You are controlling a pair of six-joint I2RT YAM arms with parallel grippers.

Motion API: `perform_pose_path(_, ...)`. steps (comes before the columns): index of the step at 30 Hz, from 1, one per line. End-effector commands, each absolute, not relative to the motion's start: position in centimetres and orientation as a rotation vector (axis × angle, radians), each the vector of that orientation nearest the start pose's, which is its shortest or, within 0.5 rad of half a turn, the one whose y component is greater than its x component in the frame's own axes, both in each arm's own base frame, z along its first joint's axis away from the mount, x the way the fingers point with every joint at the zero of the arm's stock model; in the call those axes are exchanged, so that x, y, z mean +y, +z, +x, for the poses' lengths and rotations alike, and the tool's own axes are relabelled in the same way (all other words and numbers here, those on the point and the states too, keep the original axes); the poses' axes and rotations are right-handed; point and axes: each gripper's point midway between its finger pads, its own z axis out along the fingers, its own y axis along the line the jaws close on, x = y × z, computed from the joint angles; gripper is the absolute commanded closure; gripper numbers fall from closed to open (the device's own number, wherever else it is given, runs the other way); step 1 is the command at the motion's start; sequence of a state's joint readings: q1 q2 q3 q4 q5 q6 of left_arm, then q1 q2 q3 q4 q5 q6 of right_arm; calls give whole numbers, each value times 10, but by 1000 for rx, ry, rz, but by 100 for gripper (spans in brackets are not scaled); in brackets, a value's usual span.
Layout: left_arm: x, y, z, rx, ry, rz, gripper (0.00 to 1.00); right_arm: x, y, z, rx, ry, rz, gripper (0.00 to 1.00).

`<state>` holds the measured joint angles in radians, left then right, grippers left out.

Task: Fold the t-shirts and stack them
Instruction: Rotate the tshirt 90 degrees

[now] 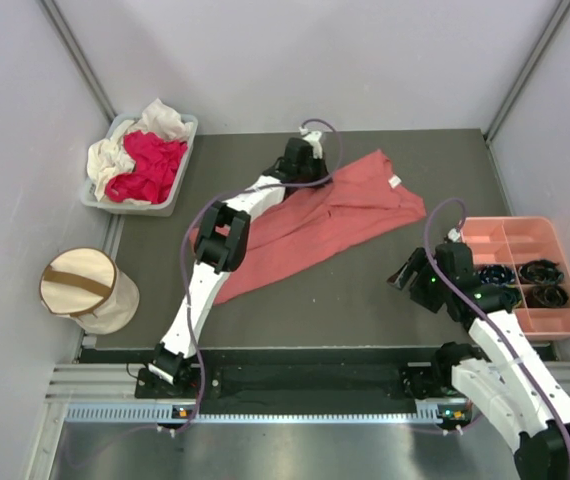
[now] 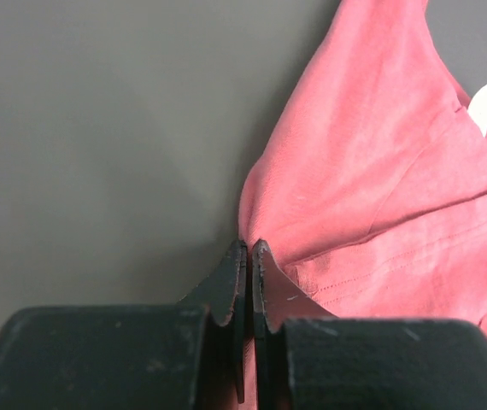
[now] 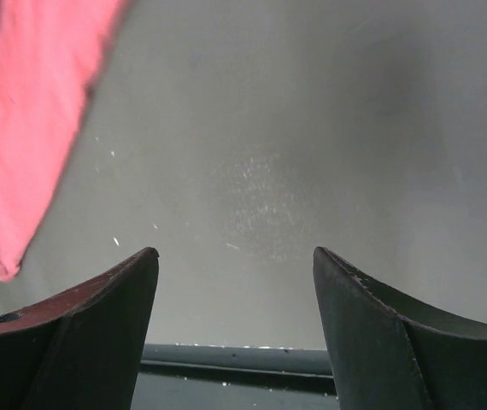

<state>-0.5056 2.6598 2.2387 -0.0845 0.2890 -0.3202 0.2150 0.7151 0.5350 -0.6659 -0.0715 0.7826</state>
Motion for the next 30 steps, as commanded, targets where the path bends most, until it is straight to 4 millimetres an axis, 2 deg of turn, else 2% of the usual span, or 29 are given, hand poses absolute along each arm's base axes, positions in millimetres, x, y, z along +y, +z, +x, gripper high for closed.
perform_pose_path(1, -310, 62, 621, 2116, -678, 75, 100, 116, 99, 215, 2366, 606, 613, 27)
perform_pose_path(3, -291, 64, 628, 2121, -647, 18, 100, 127, 102, 225, 2361, 590, 594, 26)
perform_pose_path(4, -277, 64, 634, 2123, -631, -14, 100, 138, 95, 231, 2388, 580, 570, 26)
perform_pose_path(6, -263, 64, 637, 2130, -620, -56, 100, 166, 102, 238, 2391, 622, 489, 26)
perform_pose_path(7, -251, 63, 640, 2131, -600, -79, 100, 180, 93, 247, 2411, 618, 472, 26)
perform_pose_path(8, -244, 63, 642, 2130, -587, -91, 100, 196, 90, 246, 2426, 637, 423, 26)
perform_pose_path(10, -227, 63, 643, 2135, -543, -125, 100, 220, 92, 258, 2423, 676, 392, 26)
perform_pose_path(11, -221, 62, 644, 2136, -532, -139, 100, 239, 86, 268, 2428, 696, 368, 26)
perform_pose_path(13, -207, 60, 646, 2143, -505, -164, 100, 268, 83, 265, 2444, 734, 289, 26)
perform_pose_path(14, -203, 60, 646, 2145, -498, -170, 100, 285, 78, 272, 2453, 741, 266, 26)
perform_pose_path(15, -200, 58, 645, 2154, -486, -174, 100, 300, 77, 267, 2462, 761, 222, 26)
perform_pose_path(16, -192, 55, 645, 2163, -467, -180, 100, 323, 69, 268, 2477, 794, 187, 26)
perform_pose_path(20, -179, 49, 641, 2183, -414, -186, 100, 349, 56, 274, 2490, 851, 183, 26)
perform_pose_path(21, -175, 48, 640, 2185, -397, -192, 100, 356, 59, 278, 2482, 867, 187, 26)
perform_pose_path(22, -172, 47, 640, 2187, -384, -188, 100, 363, 50, 274, 2518, 884, 168, 26)
perform_pose_path(24, -167, 46, 639, 2192, -371, -194, 100, 377, 51, 272, 2523, 910, 147, 27)
perform_pose_path(26, -161, 48, 640, 2191, -364, -203, 100, 386, 42, 268, 2546, 900, 127, 27)
perform_pose_path(27, -159, 46, 639, 2199, -363, -210, 100, 392, 45, 270, 2540, 908, 130, 27)
perform_pose_path(30, -146, 46, 638, 2198, -319, -247, 100, 397, 36, 274, 2553, 896, 168, 27)
